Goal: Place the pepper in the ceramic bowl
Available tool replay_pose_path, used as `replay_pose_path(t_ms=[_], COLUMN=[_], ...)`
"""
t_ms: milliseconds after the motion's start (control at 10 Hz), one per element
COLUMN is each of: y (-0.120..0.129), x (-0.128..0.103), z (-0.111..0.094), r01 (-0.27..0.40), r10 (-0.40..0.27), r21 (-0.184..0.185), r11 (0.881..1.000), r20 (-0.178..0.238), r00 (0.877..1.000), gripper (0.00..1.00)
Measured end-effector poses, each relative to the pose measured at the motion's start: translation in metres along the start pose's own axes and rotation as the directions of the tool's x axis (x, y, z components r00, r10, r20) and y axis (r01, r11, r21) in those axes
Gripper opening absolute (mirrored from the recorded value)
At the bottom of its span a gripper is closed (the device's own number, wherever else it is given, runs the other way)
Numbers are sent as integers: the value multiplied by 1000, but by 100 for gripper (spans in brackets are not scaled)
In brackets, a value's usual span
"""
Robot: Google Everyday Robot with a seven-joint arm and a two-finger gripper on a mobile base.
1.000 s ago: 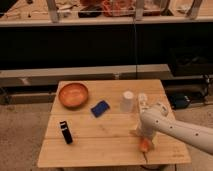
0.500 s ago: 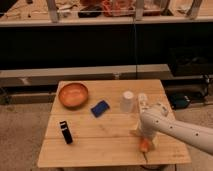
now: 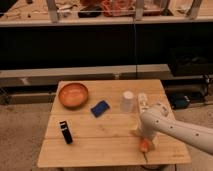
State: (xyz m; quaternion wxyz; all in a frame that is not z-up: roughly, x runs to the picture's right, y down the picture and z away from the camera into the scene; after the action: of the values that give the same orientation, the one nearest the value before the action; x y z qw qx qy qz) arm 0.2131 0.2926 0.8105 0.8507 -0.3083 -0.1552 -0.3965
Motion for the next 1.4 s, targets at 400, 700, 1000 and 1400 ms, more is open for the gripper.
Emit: replay_pose_path(t_ms=[400, 700, 1000, 1400], y=[1, 1, 1, 0], x=[0, 0, 0, -1], z=[1, 1, 0, 4], r01=[-8, -8, -12, -12], r10=[8, 8, 12, 12], r21=[-2, -5, -5, -5], r11=[1000, 1000, 1000, 1000], r20=[2, 3, 4, 6], r00=[1000, 1000, 1000, 1000], gripper=[80, 80, 80, 80])
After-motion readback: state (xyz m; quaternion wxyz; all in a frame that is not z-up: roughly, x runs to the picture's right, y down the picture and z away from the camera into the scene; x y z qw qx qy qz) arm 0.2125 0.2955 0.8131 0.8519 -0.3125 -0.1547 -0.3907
